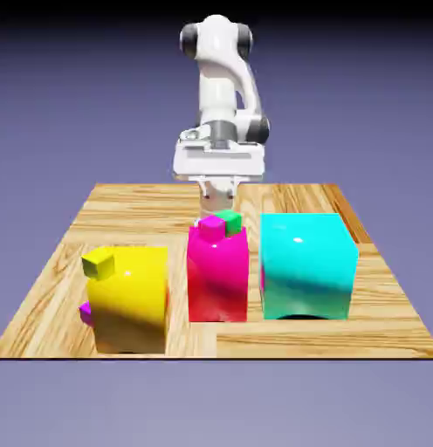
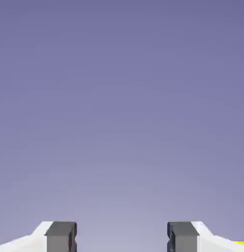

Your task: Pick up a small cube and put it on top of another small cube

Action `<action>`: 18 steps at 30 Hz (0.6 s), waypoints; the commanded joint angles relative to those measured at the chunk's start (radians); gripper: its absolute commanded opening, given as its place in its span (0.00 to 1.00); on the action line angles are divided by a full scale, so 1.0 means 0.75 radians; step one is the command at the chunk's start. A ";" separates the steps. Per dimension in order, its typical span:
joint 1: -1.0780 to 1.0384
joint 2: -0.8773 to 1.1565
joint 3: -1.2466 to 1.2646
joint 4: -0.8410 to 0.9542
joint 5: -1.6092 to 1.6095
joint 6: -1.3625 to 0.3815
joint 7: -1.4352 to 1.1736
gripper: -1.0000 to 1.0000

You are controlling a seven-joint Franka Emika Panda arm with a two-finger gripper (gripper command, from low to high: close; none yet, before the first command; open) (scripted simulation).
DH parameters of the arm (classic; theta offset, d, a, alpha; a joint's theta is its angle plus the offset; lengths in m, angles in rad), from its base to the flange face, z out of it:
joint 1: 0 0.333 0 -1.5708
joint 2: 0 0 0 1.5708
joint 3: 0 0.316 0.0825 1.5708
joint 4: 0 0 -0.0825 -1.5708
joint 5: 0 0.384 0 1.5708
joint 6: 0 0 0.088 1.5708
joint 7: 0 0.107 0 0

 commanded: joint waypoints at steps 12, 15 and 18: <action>0.329 -0.182 -0.580 0.194 -0.322 -0.252 0.632 0.50; 0.411 -0.228 -0.725 0.242 -0.402 -0.315 0.791 0.50; 0.493 -0.273 -0.870 0.291 -0.483 -0.378 0.949 0.50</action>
